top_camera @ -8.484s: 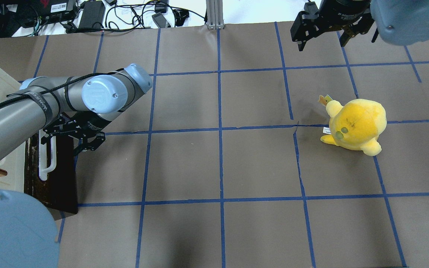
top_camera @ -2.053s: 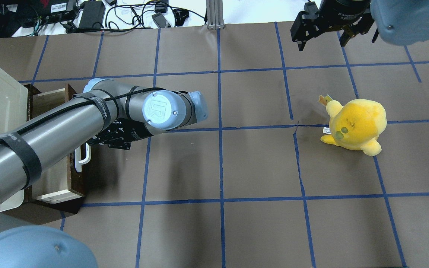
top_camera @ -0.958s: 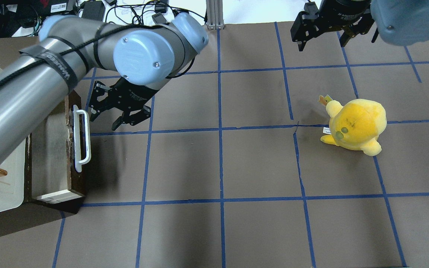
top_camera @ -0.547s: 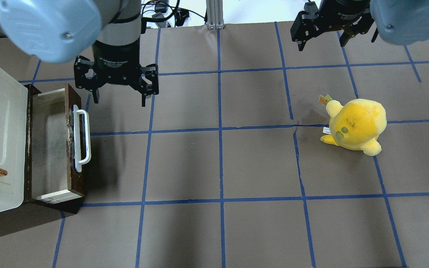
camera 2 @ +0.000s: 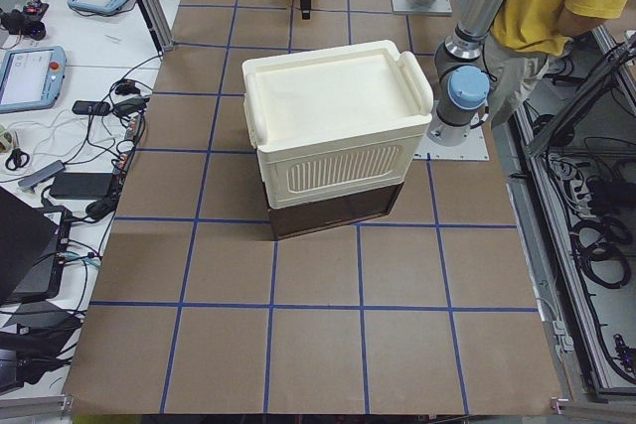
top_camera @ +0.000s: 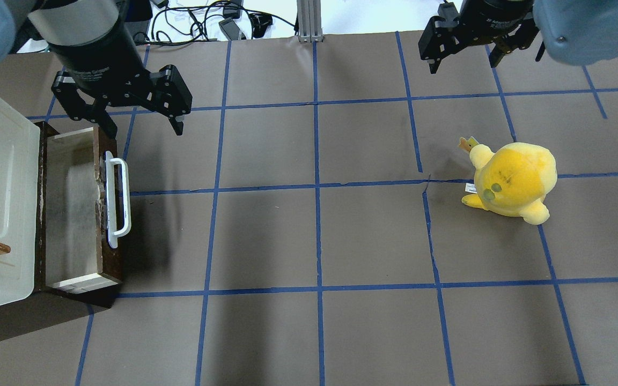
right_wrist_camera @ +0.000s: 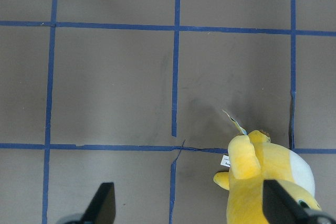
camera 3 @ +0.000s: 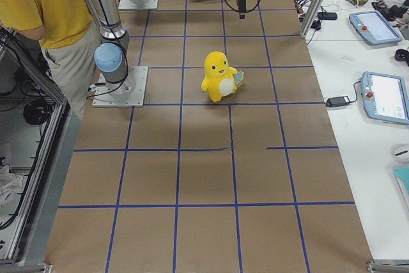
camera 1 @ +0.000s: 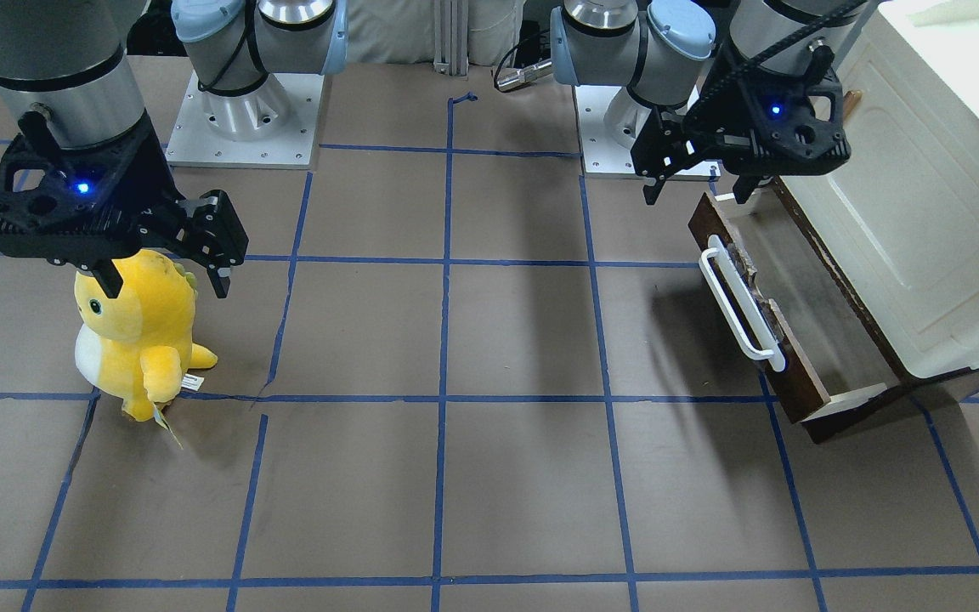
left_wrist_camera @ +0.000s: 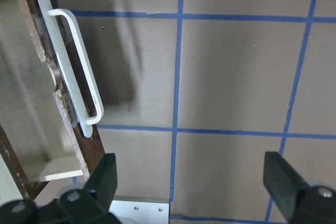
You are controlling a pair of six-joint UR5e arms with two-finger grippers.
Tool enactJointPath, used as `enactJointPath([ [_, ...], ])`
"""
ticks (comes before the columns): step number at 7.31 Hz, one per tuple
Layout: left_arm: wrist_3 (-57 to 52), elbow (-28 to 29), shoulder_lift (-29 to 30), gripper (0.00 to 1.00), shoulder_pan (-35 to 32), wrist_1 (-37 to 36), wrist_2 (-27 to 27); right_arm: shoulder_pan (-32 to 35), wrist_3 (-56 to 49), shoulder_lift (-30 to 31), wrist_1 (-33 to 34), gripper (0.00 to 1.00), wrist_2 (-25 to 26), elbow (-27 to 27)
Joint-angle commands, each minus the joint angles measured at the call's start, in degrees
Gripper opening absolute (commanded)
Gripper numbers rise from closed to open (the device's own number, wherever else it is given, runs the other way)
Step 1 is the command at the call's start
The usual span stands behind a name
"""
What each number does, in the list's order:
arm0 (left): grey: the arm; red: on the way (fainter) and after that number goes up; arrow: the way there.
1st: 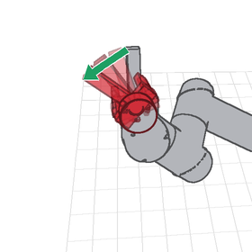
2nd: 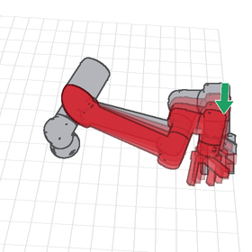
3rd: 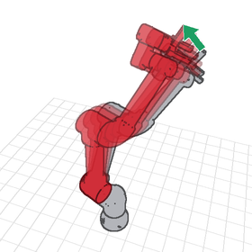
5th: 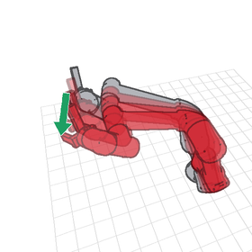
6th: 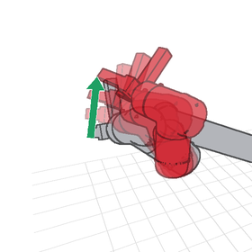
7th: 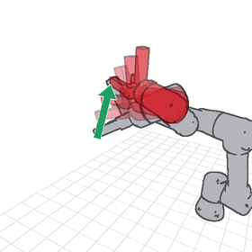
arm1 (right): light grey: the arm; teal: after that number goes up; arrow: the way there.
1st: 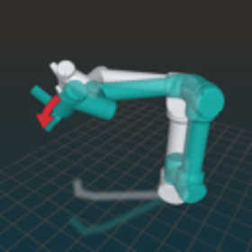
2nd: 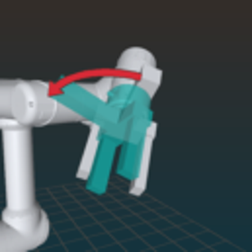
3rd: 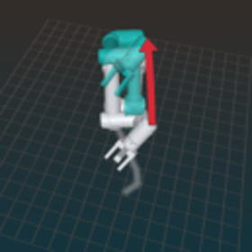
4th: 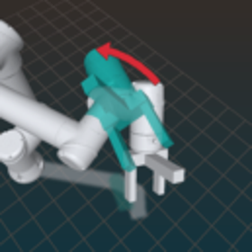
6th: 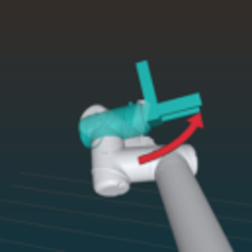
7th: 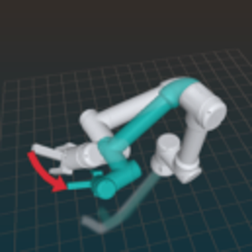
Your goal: Pull drawer sideways
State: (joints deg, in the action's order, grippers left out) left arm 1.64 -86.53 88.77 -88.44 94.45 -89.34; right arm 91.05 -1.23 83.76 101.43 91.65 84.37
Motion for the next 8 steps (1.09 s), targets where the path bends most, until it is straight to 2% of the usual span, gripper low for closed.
enactJointPath([
  [1, -0.9, -0.6, -0.4, 1.00, 1.1, -1.6, 0.4, 0.0, 0.0, 0.0, 0.0, 1.00, 0.0, 0.0],
  [8, -0.7, -0.4, -1.1, 1.00, 1.5, -1.5, 0.4, 0.0, 0.0, 0.0, 0.0, 1.00, -0.1, 0.0],
])
